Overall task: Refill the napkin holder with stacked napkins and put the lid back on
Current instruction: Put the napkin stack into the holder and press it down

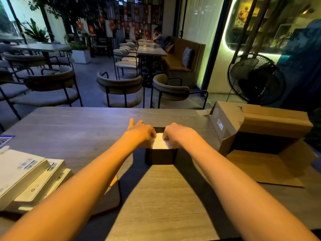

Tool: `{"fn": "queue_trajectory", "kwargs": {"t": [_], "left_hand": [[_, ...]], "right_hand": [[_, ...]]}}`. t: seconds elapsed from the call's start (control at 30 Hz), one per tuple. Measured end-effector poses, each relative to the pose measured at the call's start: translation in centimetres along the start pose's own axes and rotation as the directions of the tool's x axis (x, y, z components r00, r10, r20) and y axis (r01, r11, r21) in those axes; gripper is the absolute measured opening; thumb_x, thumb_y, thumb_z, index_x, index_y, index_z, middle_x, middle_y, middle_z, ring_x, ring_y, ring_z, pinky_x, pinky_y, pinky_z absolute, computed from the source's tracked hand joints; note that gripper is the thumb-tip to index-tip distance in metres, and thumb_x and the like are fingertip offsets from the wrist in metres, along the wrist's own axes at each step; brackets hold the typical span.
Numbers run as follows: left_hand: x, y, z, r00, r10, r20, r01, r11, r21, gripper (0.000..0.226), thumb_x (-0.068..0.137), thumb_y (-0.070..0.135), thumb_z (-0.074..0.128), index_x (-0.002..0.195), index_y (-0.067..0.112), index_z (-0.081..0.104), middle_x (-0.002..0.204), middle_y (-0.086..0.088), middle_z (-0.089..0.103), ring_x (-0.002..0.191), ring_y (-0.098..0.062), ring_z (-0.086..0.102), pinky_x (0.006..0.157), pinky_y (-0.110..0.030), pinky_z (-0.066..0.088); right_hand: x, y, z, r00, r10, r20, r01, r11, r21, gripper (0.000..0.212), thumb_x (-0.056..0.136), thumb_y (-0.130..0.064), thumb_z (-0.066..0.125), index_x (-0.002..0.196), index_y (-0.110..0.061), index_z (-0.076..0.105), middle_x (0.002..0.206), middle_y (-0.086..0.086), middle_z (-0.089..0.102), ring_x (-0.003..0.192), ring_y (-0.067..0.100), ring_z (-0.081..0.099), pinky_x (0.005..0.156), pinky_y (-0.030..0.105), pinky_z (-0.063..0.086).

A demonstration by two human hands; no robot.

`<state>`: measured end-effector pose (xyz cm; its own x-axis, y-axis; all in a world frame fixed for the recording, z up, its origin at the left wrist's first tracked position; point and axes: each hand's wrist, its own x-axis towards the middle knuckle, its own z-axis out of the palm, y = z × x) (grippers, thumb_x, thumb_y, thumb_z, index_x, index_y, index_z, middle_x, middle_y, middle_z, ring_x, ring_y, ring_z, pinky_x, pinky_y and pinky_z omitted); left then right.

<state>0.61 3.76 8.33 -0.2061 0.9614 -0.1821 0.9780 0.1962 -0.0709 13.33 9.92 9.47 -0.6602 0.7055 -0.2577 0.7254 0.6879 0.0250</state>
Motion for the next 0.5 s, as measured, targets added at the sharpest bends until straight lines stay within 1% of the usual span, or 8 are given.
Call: {"fn": "queue_trajectory", "kwargs": {"t": [0.07,0.17,0.23,0.27,0.33,0.4,0.47,0.5], "left_hand": [[-0.1,0.0,-0.3,1.0,0.009,0.02,-0.009,1.0,0.008,0.039,0.091,0.032,0.061,0.129,0.038,0.056,0.122,0.002,0.058,0.127,-0.024,0.036,0.109,-0.049,0.019],[-0.3,-0.5,-0.9,0.999,0.017,0.029,-0.018,0.998,0.064,0.045,0.09,0.039,0.065,0.133,0.037,0.054,0.121,0.001,0.058,0.125,-0.023,0.034,0.107,-0.047,0.02],[-0.3,-0.9,-0.8,0.999,0.005,0.038,-0.007,0.998,0.056,0.046,0.09,0.038,0.065,0.135,0.038,0.054,0.122,0.001,0.057,0.126,-0.023,0.034,0.106,-0.047,0.021],[-0.3,-0.9,-0.6,0.999,-0.004,0.053,0.002,0.999,0.038,0.046,0.091,0.037,0.065,0.135,0.038,0.054,0.122,0.001,0.057,0.126,-0.023,0.034,0.106,-0.047,0.02],[-0.1,-0.6,-0.3,0.998,-0.011,0.063,0.009,1.0,0.021,0.046,0.091,0.037,0.064,0.135,0.038,0.054,0.12,0.001,0.056,0.125,-0.022,0.034,0.107,-0.047,0.02],[0.2,-0.3,-0.2,0.998,-0.012,0.068,0.01,0.999,0.038,0.046,0.09,0.037,0.064,0.135,0.038,0.054,0.119,0.002,0.056,0.124,-0.022,0.034,0.106,-0.046,0.02],[0.4,-0.3,0.1,0.998,-0.021,0.065,0.019,0.999,0.039,0.043,0.089,0.035,0.063,0.132,0.036,0.056,0.117,0.002,0.056,0.122,-0.022,0.035,0.106,-0.047,0.02],[0.5,-0.2,0.2,0.998,-0.028,0.059,0.026,0.999,0.032,0.041,0.089,0.034,0.063,0.13,0.035,0.057,0.116,0.002,0.056,0.121,-0.022,0.035,0.106,-0.047,0.02]], "right_hand": [[-0.3,0.2,-0.7,0.999,-0.012,0.03,0.012,1.0,0.009,0.038,0.095,-0.008,0.064,0.133,-0.01,0.065,0.127,0.013,0.062,0.108,0.032,0.064,0.095,0.042,0.056],[-1.1,0.5,-1.8,0.998,-0.025,0.052,0.024,1.0,0.019,0.045,0.092,-0.008,0.069,0.137,-0.009,0.061,0.132,0.014,0.06,0.11,0.031,0.065,0.091,0.037,0.057],[-1.0,0.7,-2.0,0.998,-0.027,0.062,0.026,0.999,0.02,0.054,0.089,-0.009,0.074,0.141,-0.011,0.058,0.135,0.012,0.058,0.111,0.031,0.064,0.093,0.038,0.056],[-0.8,0.6,-1.8,0.997,-0.03,0.071,0.029,1.0,0.013,0.054,0.089,-0.009,0.075,0.141,-0.011,0.058,0.135,0.012,0.058,0.112,0.03,0.063,0.094,0.038,0.056],[-0.3,0.3,-1.0,0.997,-0.033,0.074,0.033,0.999,-0.003,0.049,0.09,-0.009,0.073,0.138,-0.01,0.061,0.132,0.012,0.06,0.112,0.029,0.063,0.096,0.039,0.055],[0.3,0.1,-0.3,0.998,-0.028,0.058,0.027,1.0,0.006,0.042,0.091,-0.009,0.071,0.133,-0.01,0.064,0.127,0.012,0.061,0.109,0.03,0.063,0.094,0.039,0.055],[0.7,-0.1,0.2,0.999,-0.022,0.045,0.021,1.0,0.017,0.038,0.093,-0.009,0.068,0.131,-0.009,0.065,0.122,0.011,0.062,0.105,0.029,0.064,0.091,0.038,0.055],[0.8,-0.3,0.4,0.999,-0.023,0.041,0.023,1.0,0.01,0.035,0.094,-0.008,0.066,0.129,-0.008,0.066,0.116,0.011,0.061,0.099,0.029,0.063,0.087,0.036,0.054]]}}
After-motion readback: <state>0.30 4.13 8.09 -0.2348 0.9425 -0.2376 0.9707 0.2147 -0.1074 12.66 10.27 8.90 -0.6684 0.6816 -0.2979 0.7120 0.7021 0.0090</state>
